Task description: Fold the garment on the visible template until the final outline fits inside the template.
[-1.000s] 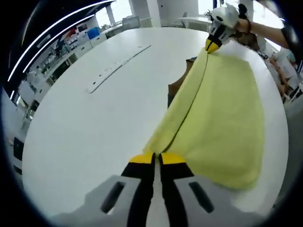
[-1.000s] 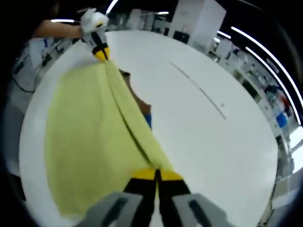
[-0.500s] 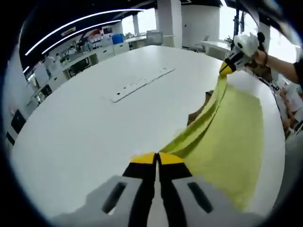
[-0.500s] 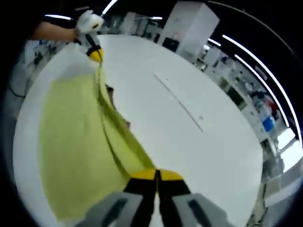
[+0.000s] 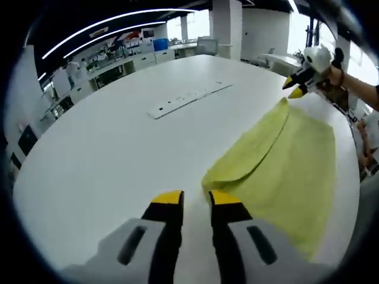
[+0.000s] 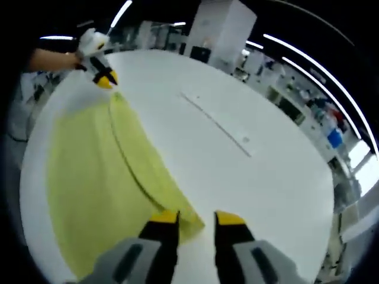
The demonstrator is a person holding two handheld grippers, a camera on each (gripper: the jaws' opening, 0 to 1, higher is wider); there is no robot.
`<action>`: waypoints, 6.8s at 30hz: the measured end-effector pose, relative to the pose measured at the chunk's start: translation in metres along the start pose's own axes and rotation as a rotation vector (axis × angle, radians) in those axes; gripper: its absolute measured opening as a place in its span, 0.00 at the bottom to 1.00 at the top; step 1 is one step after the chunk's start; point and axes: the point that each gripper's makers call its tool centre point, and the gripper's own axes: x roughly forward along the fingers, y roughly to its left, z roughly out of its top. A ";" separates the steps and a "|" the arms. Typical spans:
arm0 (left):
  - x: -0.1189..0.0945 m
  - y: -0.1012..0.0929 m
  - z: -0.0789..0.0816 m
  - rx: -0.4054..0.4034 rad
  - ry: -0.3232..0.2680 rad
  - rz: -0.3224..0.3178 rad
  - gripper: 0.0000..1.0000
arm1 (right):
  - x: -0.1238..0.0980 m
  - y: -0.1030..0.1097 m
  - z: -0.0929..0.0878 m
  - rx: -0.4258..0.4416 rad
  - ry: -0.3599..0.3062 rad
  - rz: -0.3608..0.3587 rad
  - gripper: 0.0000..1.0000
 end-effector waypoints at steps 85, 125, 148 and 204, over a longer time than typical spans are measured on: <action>-0.088 -0.142 -0.082 -0.189 -0.140 -0.091 0.42 | -0.084 0.159 -0.065 0.455 -0.105 0.168 0.73; -0.082 -0.142 -0.097 -0.174 -0.099 -0.108 0.00 | -0.092 0.147 -0.092 0.457 -0.122 0.122 0.00; -0.090 -0.169 -0.109 -0.163 -0.060 -0.139 0.00 | -0.105 0.160 -0.109 0.407 -0.068 0.122 0.00; -0.163 -0.166 -0.081 -0.281 -0.159 0.045 0.84 | -0.175 0.177 -0.053 0.571 -0.228 0.021 0.99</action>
